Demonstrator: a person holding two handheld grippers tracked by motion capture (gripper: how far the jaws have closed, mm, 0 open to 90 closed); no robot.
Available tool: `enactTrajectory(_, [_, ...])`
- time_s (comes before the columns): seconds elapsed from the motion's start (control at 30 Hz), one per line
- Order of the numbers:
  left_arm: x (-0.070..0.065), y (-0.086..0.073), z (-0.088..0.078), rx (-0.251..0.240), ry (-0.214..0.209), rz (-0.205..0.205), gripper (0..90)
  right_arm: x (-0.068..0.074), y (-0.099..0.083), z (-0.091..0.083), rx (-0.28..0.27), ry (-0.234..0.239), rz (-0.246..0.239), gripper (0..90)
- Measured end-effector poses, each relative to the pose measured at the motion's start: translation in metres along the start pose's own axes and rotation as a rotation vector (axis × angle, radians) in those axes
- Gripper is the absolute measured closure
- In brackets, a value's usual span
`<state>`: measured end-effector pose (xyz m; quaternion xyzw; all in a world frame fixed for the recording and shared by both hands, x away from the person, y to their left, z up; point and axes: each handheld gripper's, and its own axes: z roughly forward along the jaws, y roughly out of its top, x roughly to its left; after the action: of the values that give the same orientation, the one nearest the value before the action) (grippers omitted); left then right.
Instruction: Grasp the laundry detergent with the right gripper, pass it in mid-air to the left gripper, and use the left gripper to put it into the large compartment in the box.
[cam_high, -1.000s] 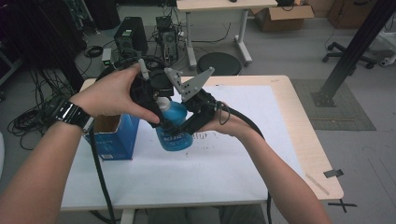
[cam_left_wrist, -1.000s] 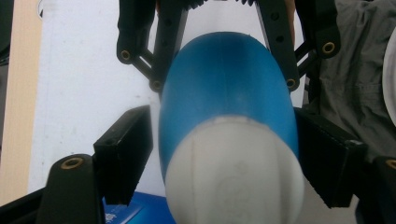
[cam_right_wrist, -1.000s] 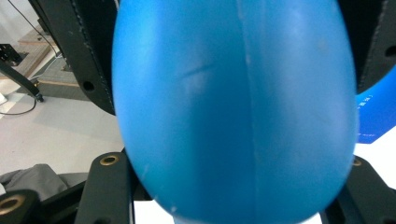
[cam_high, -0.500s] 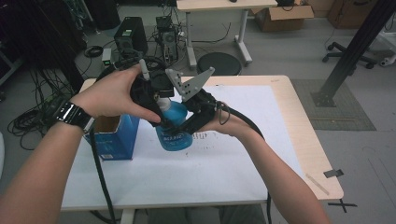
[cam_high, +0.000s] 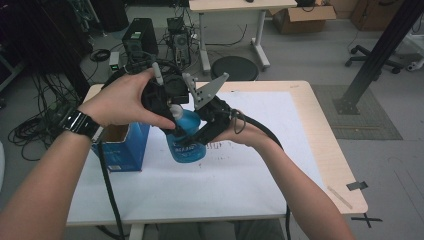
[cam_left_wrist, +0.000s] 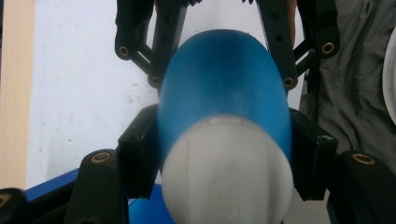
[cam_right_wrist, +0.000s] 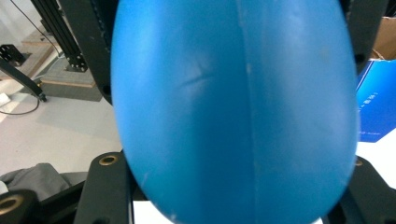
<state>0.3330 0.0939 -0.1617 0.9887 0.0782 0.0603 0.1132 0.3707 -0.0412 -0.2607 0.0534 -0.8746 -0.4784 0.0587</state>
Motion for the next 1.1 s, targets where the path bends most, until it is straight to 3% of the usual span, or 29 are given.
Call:
enactTrajectory(0.07, [0.001, 0.002, 0.0, 0.009, -0.006, -0.01, 38.0, -0.001, -0.001, 0.0, -0.001, 0.009, 0.004, 40.5])
enactTrajectory(0.1, [0.001, 0.002, 0.001, 0.015, -0.007, -0.019, 38.0, -0.001, -0.001, 0.0, -0.003, 0.013, 0.009, 36.6])
enactTrajectory(0.13, [0.002, 0.003, 0.001, 0.033, -0.007, -0.031, 38.0, -0.001, -0.002, -0.001, -0.011, 0.01, 0.015, 24.2])
enactTrajectory(0.27, [0.004, 0.003, -0.002, 0.049, 0.007, -0.064, 38.1, -0.003, -0.007, -0.002, 0.011, 0.004, 0.02, 15.4])
enactTrajectory(0.3, [0.007, 0.001, -0.005, 0.055, 0.022, -0.105, 38.1, -0.006, -0.013, -0.004, 0.047, -0.03, 0.033, 11.1])
enactTrajectory(0.37, [0.008, 0.0, -0.008, 0.058, 0.03, -0.124, 38.1, -0.008, -0.017, -0.006, 0.064, -0.042, 0.039, 10.0])
enactTrajectory(0.4, [0.01, -0.001, -0.01, 0.061, 0.04, -0.145, 38.1, -0.012, -0.025, -0.01, 0.101, -0.06, 0.054, 9.6])
enactTrajectory(0.43, [0.014, -0.003, -0.015, 0.071, 0.058, -0.194, 38.1, -0.014, -0.029, -0.013, 0.121, -0.068, 0.061, 9.2])
enactTrajectory(0.47, [0.014, -0.003, -0.015, 0.071, 0.058, -0.194, 38.1, -0.016, -0.034, -0.016, 0.144, -0.074, 0.069, 9.3])
enactTrajectory(0.53, [0.018, -0.006, -0.021, 0.078, 0.071, -0.25, 38.1, -0.017, -0.038, -0.019, 0.171, -0.09, 0.072, 9.2])
enactTrajectory(0.6, [0.022, -0.01, -0.027, 0.078, 0.086, -0.305, 38.1, -0.021, -0.051, -0.029, 0.261, -0.128, 0.093, 9.2])
enactTrajectory(0.63, [0.028, -0.014, -0.033, 0.072, 0.107, -0.366, 38.1, -0.022, -0.055, -0.034, 0.286, -0.137, 0.102, 9.2])
enactTrajectory(0.67, [0.028, -0.014, -0.033, 0.072, 0.107, -0.366, 38.1, -0.022, -0.055, -0.034, 0.286, -0.137, 0.102, 9.2])
enactTrajectory(0.73, [0.034, -0.019, -0.04, 0.066, 0.132, -0.447, 38.1, -0.024, -0.064, -0.043, 0.335, -0.154, 0.114, 9.4])
enactTrajectory(0.77, [0.04, -0.024, -0.047, 0.048, 0.16, -0.539, 38.1, -0.025, -0.073, -0.051, 0.395, -0.172, 0.121, 8.8])
enactTrajectory(0.8, [0.04, -0.024, -0.047, 0.048, 0.16, -0.539, 38.1, -0.025, -0.073, -0.051, 0.395, -0.172, 0.121, 8.8])
enactTrajectory(0.83, [0.043, -0.027, -0.051, 0.045, 0.171, -0.569, 38.1, -0.025, -0.077, -0.055, 0.423, -0.177, 0.12, 8.7])
enactTrajectory(0.87, [0.045, -0.03, -0.055, 0.035, 0.182, -0.611, 38.1, -0.025, -0.081, -0.059, 0.456, -0.182, 0.113, 8.4])
enactTrajectory(0.9, [0.048, -0.033, -0.058, 0.028, 0.19, -0.651, 38.1, -0.025, -0.09, -0.067, 0.532, -0.196, 0.126, 7.0])
enactTrajectory(1.0, [0.056, -0.044, -0.069, -0.004, 0.215, -0.77, 38.1, -0.024, -0.102, -0.08, 0.635, -0.218, 0.133, 6.8])
enactTrajectory(1.03, [0.058, -0.047, -0.072, -0.006, 0.222, -0.8, 38.1, -0.024, -0.102, -0.08, 0.635, -0.218, 0.133, 6.8])
enactTrajectory(1.07, [0.062, -0.054, -0.078, -0.009, 0.237, -0.864, 38.1, -0.022, -0.108, -0.089, 0.668, -0.232, 0.141, 6.8])
enactTrajectory(1.1, [0.062, -0.054, -0.078, -0.009, 0.237, -0.864, 38.1, -0.022, -0.108, -0.089, 0.668, -0.232, 0.141, 6.8])
